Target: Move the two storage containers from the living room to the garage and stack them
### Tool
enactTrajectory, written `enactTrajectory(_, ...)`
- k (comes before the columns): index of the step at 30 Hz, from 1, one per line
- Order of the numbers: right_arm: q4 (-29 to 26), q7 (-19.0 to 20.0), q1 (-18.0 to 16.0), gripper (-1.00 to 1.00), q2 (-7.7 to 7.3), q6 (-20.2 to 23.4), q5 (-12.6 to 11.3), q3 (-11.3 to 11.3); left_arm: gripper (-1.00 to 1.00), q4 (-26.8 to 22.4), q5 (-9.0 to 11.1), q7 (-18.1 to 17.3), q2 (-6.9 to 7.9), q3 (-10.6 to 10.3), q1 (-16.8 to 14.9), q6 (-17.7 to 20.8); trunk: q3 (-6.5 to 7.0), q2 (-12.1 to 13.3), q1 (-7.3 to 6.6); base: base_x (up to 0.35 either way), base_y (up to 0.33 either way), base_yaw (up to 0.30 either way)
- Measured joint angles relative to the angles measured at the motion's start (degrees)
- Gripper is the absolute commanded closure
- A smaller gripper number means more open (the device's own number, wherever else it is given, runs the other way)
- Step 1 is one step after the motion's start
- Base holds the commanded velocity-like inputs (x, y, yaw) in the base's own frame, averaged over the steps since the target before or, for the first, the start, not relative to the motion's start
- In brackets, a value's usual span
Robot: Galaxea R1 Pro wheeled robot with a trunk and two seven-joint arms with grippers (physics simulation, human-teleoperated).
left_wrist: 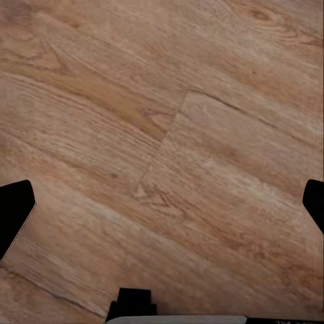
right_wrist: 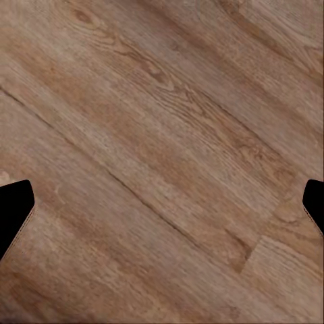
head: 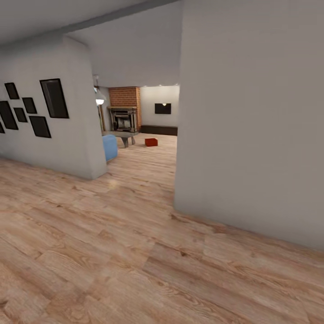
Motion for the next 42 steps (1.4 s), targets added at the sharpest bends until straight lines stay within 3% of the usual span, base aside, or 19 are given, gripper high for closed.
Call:
enactTrajectory(28, 0.0, 0.0, -0.01, -1.0, 0.0, 0.0, 0.01, 0.05, -1.0, 0.0, 0.0, 0.01, -0.04, 0.0, 0.0, -0.11, 0.0, 0.0, 0.0, 0.329, 0.0, 0.236)
enactTrajectory(42, 0.0, 0.0, 0.01, -1.0, 0.03, 0.0, 0.01, 0.05, -1.0, 0.0, 0.0, 0.03, -0.04, 0.0, 0.0, -0.12, 0.0, 0.0, 0.0, 0.329, 0.0, 0.032)
